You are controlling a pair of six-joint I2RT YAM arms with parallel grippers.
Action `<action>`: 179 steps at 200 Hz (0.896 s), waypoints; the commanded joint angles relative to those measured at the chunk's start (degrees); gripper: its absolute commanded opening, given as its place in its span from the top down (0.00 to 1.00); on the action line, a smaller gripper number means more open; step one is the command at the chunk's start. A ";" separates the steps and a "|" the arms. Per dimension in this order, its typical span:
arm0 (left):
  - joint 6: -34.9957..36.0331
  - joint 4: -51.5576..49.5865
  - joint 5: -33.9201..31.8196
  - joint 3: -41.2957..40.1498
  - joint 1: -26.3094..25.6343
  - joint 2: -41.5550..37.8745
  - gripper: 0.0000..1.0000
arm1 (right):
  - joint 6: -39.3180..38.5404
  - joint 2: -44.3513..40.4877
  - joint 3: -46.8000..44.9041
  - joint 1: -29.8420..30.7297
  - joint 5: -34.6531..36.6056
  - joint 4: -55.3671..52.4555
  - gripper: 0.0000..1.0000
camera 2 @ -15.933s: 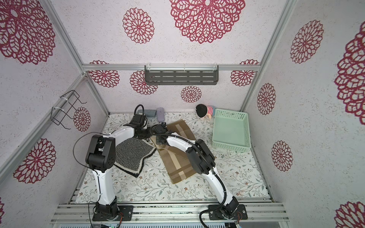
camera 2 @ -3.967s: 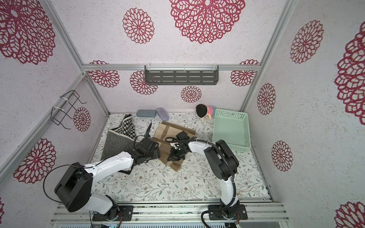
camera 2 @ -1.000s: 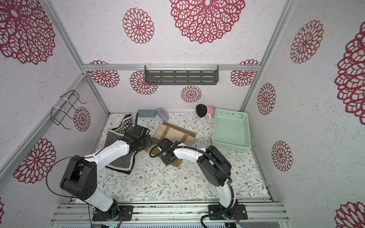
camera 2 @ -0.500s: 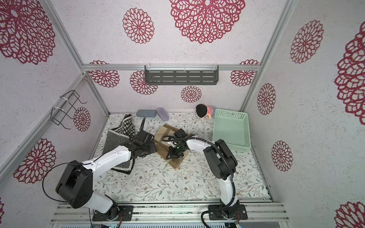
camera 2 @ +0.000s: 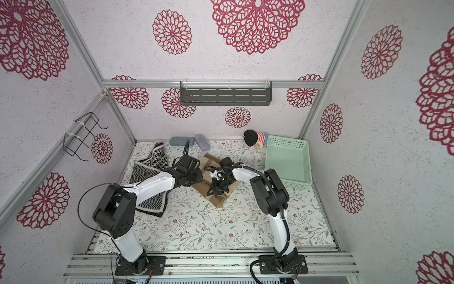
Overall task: Roll up the scarf and place it into the basket
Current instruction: Roll the scarf at the center of the board.
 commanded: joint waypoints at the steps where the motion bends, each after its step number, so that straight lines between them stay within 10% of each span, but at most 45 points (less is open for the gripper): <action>1: 0.17 2.78 1.80 1.06 2.44 3.05 0.72 | 0.45 0.85 1.35 -1.38 -0.31 0.78 0.84; 106: 0.88 12.44 1.97 0.63 6.06 12.08 0.79 | -0.24 -5.92 0.64 -2.85 10.23 0.58 0.51; 179: -0.26 13.75 2.58 -0.77 6.03 12.60 0.80 | -2.23 -20.02 -6.62 5.61 37.18 3.43 0.45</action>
